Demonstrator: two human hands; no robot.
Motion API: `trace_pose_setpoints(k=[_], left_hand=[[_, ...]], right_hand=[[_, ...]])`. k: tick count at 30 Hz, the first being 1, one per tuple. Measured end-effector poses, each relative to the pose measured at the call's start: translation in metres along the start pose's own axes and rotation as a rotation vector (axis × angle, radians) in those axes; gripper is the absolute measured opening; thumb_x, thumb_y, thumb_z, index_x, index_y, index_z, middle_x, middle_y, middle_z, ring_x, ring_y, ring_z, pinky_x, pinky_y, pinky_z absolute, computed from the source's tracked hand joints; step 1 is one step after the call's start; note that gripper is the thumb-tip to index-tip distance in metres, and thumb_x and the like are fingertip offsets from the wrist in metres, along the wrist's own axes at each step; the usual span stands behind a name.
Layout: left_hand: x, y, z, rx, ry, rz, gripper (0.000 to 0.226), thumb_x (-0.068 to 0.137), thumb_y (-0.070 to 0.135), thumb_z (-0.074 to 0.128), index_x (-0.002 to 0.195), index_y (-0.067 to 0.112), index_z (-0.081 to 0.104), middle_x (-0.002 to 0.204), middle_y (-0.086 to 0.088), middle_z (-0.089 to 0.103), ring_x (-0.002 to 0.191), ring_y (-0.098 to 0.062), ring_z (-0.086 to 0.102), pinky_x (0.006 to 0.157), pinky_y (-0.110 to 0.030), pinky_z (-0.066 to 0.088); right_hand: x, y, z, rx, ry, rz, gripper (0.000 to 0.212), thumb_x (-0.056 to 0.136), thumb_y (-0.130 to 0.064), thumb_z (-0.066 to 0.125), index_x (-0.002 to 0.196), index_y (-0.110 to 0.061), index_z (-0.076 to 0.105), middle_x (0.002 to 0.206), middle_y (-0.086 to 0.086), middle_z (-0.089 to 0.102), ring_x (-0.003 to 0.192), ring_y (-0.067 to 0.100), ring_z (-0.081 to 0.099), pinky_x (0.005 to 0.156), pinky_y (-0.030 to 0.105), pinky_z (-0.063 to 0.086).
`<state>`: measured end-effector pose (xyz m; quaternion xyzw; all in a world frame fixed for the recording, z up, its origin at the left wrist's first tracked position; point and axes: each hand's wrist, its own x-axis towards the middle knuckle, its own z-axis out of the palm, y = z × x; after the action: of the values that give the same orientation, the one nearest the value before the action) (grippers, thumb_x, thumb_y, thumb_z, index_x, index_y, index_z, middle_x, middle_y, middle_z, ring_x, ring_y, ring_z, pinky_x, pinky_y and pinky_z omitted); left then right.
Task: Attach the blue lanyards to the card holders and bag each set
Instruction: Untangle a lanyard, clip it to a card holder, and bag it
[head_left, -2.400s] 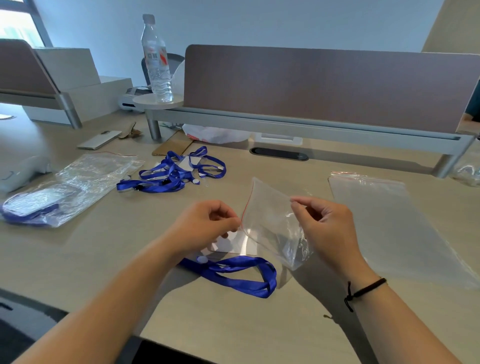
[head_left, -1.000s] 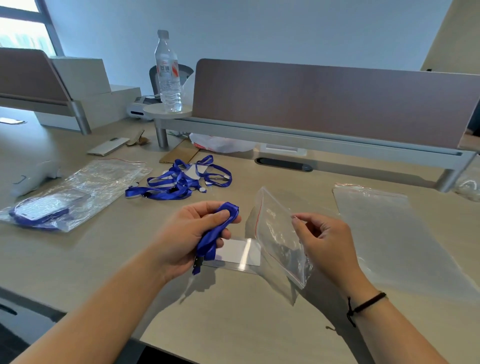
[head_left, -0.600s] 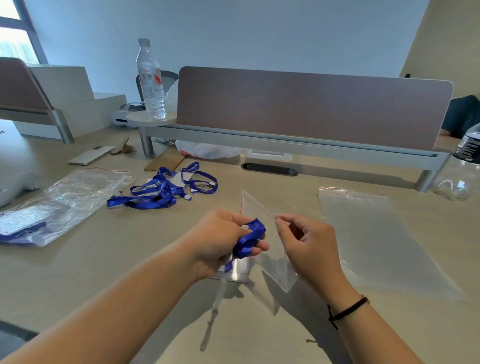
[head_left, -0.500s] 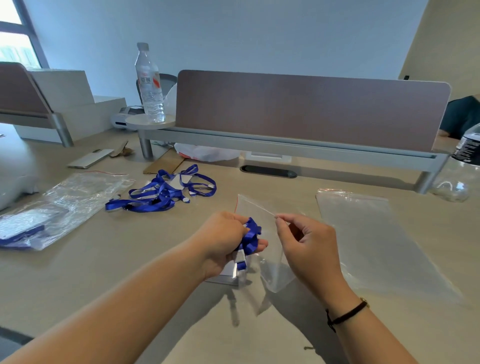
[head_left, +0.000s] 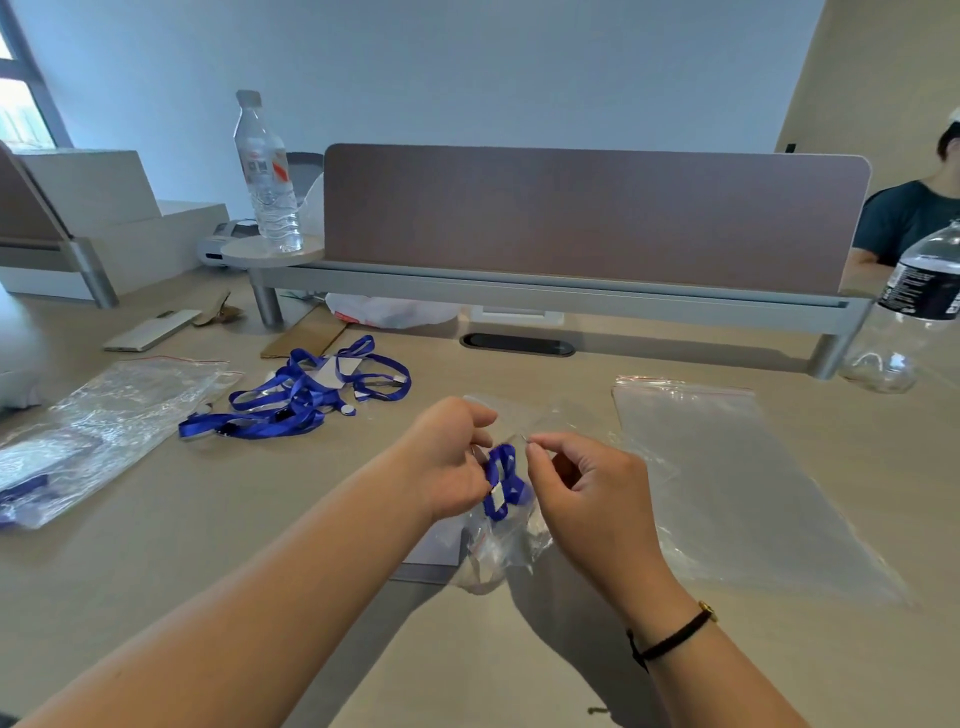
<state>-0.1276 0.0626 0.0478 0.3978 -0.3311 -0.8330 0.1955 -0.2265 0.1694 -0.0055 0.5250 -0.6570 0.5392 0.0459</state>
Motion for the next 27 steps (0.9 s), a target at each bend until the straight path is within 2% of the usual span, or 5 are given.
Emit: trace_pose_setpoints(k=[3, 7, 17, 22, 27], left_hand=[[-0.004, 0.007, 0.001, 0.103, 0.023, 0.005, 0.045, 0.097, 0.009, 0.051, 0.139, -0.004, 0.038, 0.154, -0.029, 0.027, 0.130, -0.040, 0.050, 0.097, -0.048, 0.054], [-0.018, 0.016, -0.007, 0.396, 0.011, 0.119, 0.031, 0.096, 0.007, 0.057, 0.125, -0.002, 0.057, 0.130, -0.014, 0.058, 0.121, -0.023, 0.052, 0.114, -0.045, 0.042], [-0.037, 0.015, -0.089, 1.191, 0.173, 0.538, 0.006, 0.091, 0.024, 0.070, 0.096, 0.023, 0.073, 0.090, 0.004, 0.075, 0.087, -0.012, 0.071, 0.087, -0.032, 0.059], [-0.030, 0.006, -0.139, 1.888, 0.102, 0.312, 0.113, 0.049, 0.089, 0.060, 0.146, 0.034, 0.044, 0.150, 0.012, 0.039, 0.138, -0.013, 0.033, 0.116, -0.037, 0.033], [-0.025, 0.007, -0.149, 1.858, 0.125, 0.360, 0.104, 0.053, 0.076, 0.078, 0.144, 0.036, 0.048, 0.153, 0.015, 0.036, 0.142, -0.012, 0.029, 0.116, -0.034, 0.030]], right_hand=[[0.001, 0.003, 0.000, -0.024, 0.005, 0.027, 0.015, 0.094, -0.018, 0.065, 0.100, -0.016, 0.079, 0.074, -0.019, 0.065, 0.075, -0.009, 0.062, 0.061, 0.006, 0.047], [0.004, 0.005, -0.002, -0.021, 0.025, 0.057, 0.014, 0.093, -0.012, 0.067, 0.097, -0.017, 0.080, 0.069, -0.016, 0.065, 0.072, -0.005, 0.062, 0.060, 0.006, 0.046], [0.002, 0.013, 0.002, 0.011, 0.017, 0.142, 0.014, 0.095, -0.016, 0.066, 0.099, -0.019, 0.079, 0.078, -0.015, 0.070, 0.078, -0.005, 0.064, 0.063, 0.008, 0.050], [0.002, 0.014, 0.003, 0.050, 0.022, 0.181, 0.013, 0.095, -0.017, 0.065, 0.098, -0.021, 0.078, 0.079, -0.017, 0.071, 0.074, -0.002, 0.065, 0.059, 0.010, 0.050], [0.000, 0.014, 0.004, 0.064, 0.010, 0.184, 0.014, 0.096, -0.018, 0.065, 0.097, -0.028, 0.074, 0.077, -0.016, 0.071, 0.068, 0.003, 0.065, 0.054, 0.014, 0.050]])
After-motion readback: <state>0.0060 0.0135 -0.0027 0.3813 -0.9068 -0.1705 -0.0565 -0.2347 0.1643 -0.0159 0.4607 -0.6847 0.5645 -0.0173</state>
